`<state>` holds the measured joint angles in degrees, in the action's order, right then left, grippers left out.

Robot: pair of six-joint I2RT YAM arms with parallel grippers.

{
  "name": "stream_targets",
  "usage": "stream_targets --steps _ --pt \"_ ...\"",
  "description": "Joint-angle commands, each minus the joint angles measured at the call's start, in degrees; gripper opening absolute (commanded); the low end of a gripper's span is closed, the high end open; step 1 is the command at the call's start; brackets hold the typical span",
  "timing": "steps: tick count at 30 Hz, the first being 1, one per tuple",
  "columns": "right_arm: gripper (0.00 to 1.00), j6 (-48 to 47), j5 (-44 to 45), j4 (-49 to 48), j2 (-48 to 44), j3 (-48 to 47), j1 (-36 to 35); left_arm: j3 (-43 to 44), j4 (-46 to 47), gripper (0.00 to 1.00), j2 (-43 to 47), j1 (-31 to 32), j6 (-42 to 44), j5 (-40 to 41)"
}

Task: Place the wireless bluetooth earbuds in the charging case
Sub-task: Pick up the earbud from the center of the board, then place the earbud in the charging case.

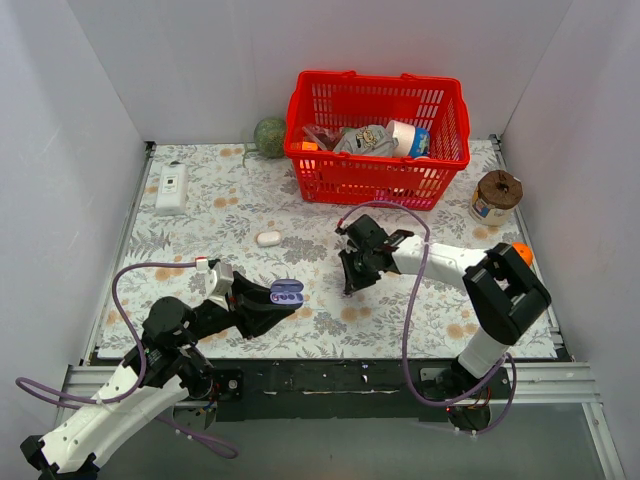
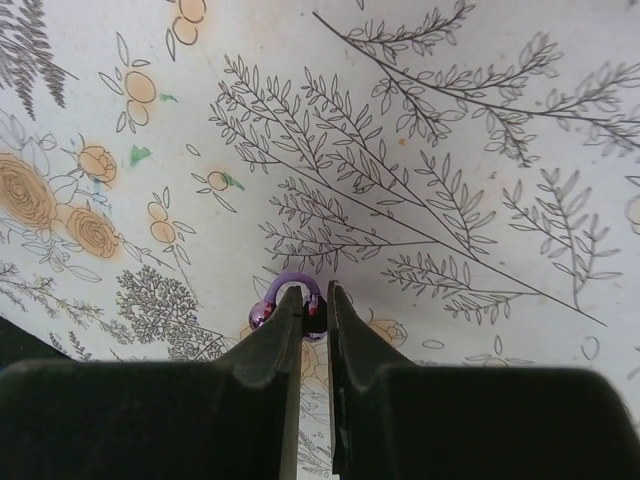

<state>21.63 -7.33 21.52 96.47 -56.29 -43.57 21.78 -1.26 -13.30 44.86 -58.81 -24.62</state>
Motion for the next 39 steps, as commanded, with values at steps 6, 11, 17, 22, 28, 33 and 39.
stream_targets --steps 6,11,17,22,28,33,39 --pt "0.01 -2.8 15.1 -2.4 -15.5 -3.0 -2.5 -0.3 5.4 0.0 -2.9 0.1 -0.7 1.0" --pt "0.01 -5.4 29.5 -2.4 -22.6 -7.0 -8.5 -0.5 10.1 0.0 -7.6 0.1 -0.1 6.0" --pt "0.01 -10.0 44.0 -1.0 -26.8 -14.6 -18.0 -1.3 23.4 0.0 -13.4 0.1 3.2 12.3" --pt "0.01 -13.4 49.6 -1.7 -29.8 -17.7 -22.3 -0.2 34.1 0.0 -22.2 0.1 5.6 14.5" --pt "0.01 -19.6 54.7 -5.5 -32.8 -19.3 -28.8 3.3 41.8 0.0 -31.6 0.1 7.2 14.0" --pt "0.01 -27.5 57.2 -11.1 -34.3 -17.9 -33.3 5.6 46.7 0.0 -36.9 0.1 8.2 12.8" --pt "0.01 -33.2 58.0 -21.0 -37.0 -11.4 -36.1 5.7 51.3 0.0 -39.4 0.1 9.5 11.1"
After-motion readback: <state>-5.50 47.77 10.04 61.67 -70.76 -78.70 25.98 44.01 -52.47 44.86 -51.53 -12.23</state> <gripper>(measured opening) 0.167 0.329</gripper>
